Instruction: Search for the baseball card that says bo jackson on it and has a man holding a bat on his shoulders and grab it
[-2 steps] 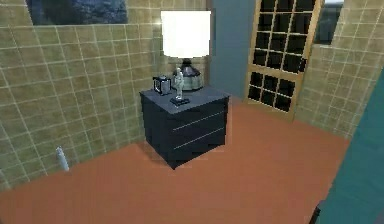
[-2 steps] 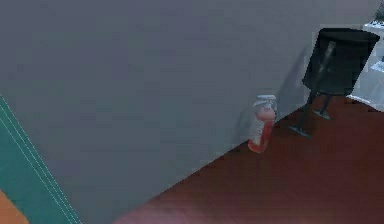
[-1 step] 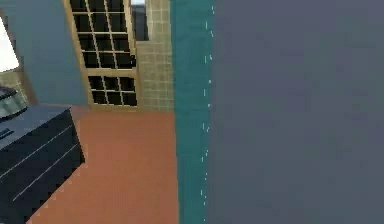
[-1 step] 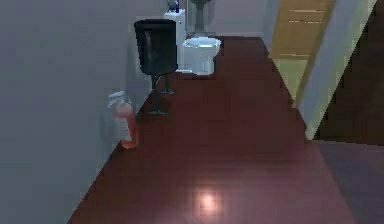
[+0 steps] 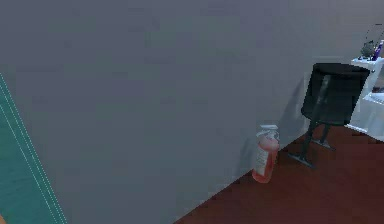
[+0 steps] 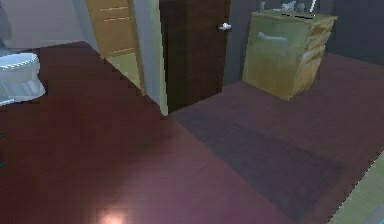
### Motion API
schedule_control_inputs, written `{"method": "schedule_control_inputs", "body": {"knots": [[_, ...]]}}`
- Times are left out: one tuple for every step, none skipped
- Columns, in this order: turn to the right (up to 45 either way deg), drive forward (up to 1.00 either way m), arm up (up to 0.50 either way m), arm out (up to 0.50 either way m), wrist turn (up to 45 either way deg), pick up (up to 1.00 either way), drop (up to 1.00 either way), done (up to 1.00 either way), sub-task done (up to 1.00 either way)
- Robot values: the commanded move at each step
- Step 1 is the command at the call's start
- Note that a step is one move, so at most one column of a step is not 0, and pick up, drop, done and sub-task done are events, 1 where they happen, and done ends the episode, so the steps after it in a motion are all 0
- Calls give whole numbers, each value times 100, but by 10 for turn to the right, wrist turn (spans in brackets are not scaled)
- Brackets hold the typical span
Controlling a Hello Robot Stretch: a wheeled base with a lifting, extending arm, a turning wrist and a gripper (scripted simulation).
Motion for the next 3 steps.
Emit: {"method": "schedule_control_inputs", "body": {"knots": [[60,0,0,0,0,0,0,0,0],[0,5,0,0,0,0,0,0,0],[0,15,0,0,0,0,0,0,0]]}}
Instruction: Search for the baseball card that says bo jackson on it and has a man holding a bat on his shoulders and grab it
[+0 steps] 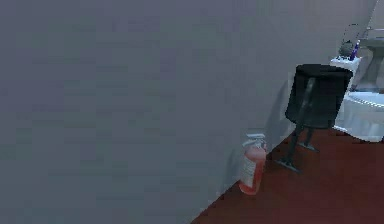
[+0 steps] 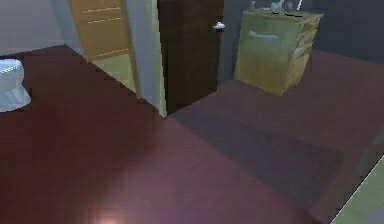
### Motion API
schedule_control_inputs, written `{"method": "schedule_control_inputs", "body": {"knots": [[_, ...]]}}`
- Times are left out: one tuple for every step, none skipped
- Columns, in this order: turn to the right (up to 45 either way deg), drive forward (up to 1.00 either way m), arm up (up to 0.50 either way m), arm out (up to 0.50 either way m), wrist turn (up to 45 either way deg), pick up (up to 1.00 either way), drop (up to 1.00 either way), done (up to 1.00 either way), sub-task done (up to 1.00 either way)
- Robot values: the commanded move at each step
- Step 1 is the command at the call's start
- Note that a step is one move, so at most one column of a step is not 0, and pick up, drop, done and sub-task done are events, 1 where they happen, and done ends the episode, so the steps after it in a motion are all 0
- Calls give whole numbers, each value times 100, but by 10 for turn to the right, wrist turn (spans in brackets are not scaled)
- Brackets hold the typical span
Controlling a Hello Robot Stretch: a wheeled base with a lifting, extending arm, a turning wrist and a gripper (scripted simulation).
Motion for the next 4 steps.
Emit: {"method": "schedule_control_inputs", "body": {"knots": [[-450,0,0,0,0,0,0,0,0],[-450,0,0,0,0,0,0,0,0],[-420,0,0,0,0,0,0,0,0],[0,25,0,0,0,0,0,0,0]]}}
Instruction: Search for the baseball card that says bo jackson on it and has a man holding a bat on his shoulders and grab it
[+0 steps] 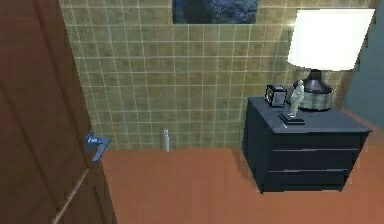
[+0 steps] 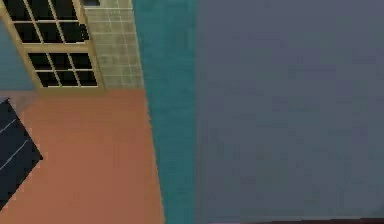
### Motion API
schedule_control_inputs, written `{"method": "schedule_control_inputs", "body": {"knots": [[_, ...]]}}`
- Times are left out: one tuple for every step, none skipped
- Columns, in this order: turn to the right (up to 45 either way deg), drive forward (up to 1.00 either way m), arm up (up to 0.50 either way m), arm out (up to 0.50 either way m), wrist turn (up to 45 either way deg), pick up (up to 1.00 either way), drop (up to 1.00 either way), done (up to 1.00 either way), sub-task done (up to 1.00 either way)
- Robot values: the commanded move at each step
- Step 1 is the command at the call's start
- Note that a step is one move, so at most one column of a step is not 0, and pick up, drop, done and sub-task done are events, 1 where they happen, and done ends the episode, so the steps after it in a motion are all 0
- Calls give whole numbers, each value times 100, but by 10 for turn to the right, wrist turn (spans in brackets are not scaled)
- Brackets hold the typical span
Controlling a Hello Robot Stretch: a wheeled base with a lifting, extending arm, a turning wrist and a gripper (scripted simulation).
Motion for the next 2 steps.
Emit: {"method": "schedule_control_inputs", "body": {"knots": [[450,0,0,0,0,0,0,0,0],[60,0,0,0,0,0,0,0,0]]}}
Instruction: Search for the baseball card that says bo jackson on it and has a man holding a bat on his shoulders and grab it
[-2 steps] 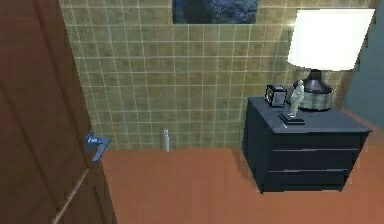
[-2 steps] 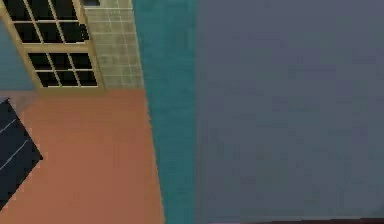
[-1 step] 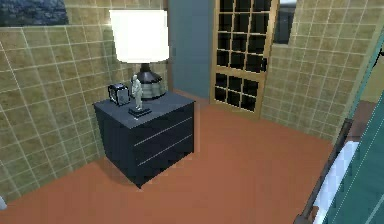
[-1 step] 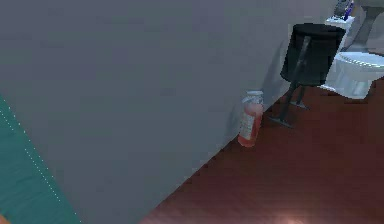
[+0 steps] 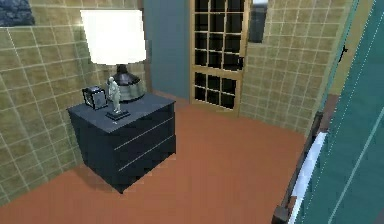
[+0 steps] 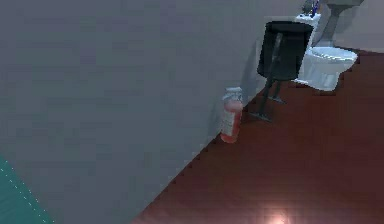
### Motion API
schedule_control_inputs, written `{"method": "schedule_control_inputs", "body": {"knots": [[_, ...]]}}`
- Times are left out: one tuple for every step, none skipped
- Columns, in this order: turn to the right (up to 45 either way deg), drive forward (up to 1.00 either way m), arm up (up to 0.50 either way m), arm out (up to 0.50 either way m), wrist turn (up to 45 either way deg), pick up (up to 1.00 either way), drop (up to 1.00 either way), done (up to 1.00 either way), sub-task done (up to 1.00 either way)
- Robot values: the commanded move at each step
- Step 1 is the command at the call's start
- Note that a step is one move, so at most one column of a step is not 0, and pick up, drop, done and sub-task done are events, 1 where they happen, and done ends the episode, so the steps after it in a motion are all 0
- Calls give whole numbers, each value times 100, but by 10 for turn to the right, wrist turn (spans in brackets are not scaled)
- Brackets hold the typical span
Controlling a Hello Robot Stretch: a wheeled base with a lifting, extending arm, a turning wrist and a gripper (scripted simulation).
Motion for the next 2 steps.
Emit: {"method": "schedule_control_inputs", "body": {"knots": [[0,80,0,0,0,0,0,0,0],[150,0,0,0,0,0,0,0,0]]}}
